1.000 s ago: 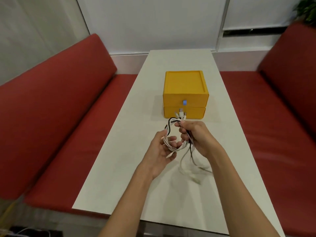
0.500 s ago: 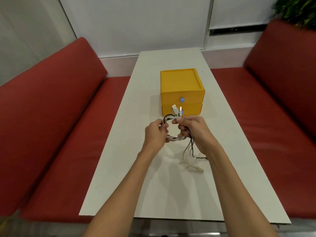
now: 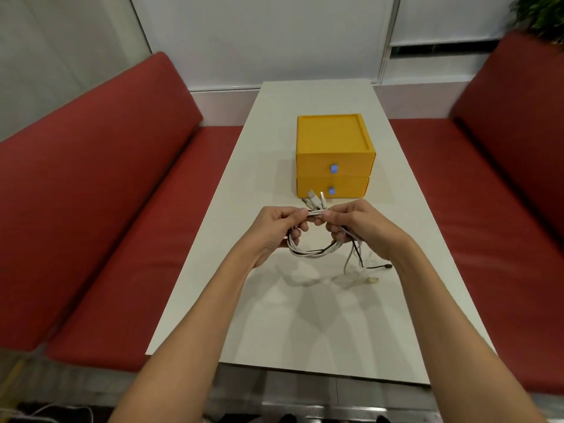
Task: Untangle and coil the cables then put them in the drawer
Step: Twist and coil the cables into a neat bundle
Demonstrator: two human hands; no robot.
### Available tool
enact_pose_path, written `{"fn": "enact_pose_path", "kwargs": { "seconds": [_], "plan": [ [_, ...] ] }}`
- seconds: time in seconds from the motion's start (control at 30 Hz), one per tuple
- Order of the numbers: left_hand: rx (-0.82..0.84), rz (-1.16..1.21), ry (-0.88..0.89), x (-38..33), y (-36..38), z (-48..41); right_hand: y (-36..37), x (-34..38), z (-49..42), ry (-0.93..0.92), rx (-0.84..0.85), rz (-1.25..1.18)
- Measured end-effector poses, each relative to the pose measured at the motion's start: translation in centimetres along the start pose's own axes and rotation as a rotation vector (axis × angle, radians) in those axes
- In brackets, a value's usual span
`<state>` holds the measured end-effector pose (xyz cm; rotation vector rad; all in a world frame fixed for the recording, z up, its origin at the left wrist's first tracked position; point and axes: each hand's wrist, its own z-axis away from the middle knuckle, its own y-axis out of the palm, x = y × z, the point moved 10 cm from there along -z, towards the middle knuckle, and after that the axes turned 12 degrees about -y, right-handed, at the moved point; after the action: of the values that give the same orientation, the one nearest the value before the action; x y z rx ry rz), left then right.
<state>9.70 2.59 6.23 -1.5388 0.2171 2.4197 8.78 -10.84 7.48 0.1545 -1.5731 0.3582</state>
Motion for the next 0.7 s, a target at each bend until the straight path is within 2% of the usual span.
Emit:
{"fn": "enact_pose_path", "kwargs": {
  "seconds": [0.1,0.2,0.27,0.37,0.5,0.7],
  "plan": [
    [0.027,0.034,-0.074,0.3,0.1,0.6,0.4,-0.2,0.0,0.004,0.02,0.034],
    [0.026,-0.036,-0.163,0.6,0.8,0.9,0.9,0.0,-0.1,0.0,0.049,0.053],
    [-0.017,-0.053,-0.14,0.1,1.0,0.7,1.5,0.5,-0.2,-0.019,0.08,0.045],
    [-0.052,0.09,-0.096,-0.9,0.6,0.4,1.0,1.5,-0.3,-0.032,0.097,0.052],
    [-0.071,0.191,-0.064,-1.8,0.1,0.1,-0.6,2.5,0.0,-0.068,0.164,0.288],
    [-0.043,0.186,-0.051,-3.1,0.6,0.3,-2.7,4.3,0.7,-0.145,0.077,0.579]
  ]
}}
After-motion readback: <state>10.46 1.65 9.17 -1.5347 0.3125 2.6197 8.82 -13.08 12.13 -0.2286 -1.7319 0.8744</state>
